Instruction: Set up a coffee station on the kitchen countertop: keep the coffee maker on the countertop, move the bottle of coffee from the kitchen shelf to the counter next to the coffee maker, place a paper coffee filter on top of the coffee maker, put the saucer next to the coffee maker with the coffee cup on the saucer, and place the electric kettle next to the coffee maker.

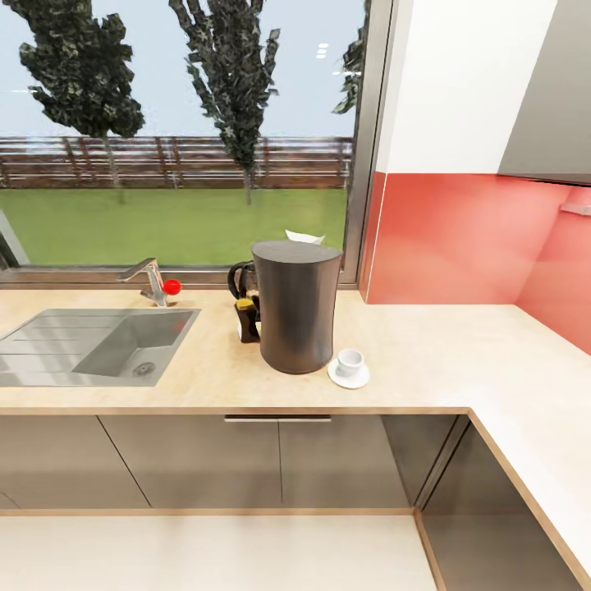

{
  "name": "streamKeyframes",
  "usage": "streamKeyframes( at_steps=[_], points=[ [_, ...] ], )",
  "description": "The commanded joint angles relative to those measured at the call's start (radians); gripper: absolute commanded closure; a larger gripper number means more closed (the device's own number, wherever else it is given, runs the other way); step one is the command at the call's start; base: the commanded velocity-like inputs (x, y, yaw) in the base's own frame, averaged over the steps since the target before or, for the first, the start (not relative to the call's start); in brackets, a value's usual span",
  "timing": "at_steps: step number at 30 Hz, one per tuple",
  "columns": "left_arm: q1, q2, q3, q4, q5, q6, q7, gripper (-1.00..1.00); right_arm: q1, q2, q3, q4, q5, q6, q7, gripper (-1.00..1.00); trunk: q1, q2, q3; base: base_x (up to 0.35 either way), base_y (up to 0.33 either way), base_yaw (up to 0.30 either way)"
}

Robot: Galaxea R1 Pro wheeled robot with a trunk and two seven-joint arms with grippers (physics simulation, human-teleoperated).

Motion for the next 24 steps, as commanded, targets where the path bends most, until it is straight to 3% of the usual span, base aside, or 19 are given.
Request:
streamKeyframes(
  at_steps=[1,8,24],
  points=[
    [0.000,-0.001,-0.008,-0.002,0.012,0.002,0.003,-1.00,0.000,-0.001,-0.007,-0.003,0.011,-0.009,-0.003,-1.00,0.000,-0.002,-0.002,0.000,0.000,0.000],
    [0.000,-0.001,-0.006,-0.002,0.013,0.002,0.002,-1.00,0.000,-0.008,-0.007,-0.002,0.008,-0.103,-0.003,-1.00,0.000,-0.002,-0.002,0.000,0.000,0.000],
    [0.000,-0.001,-0.006,-0.002,0.015,0.002,0.003,-1.00,0.000,-0.009,-0.007,-0.002,0.008,-0.124,-0.003,-1.00,0.000,-0.002,-0.002,0.000,0.000,0.000]
  ],
)
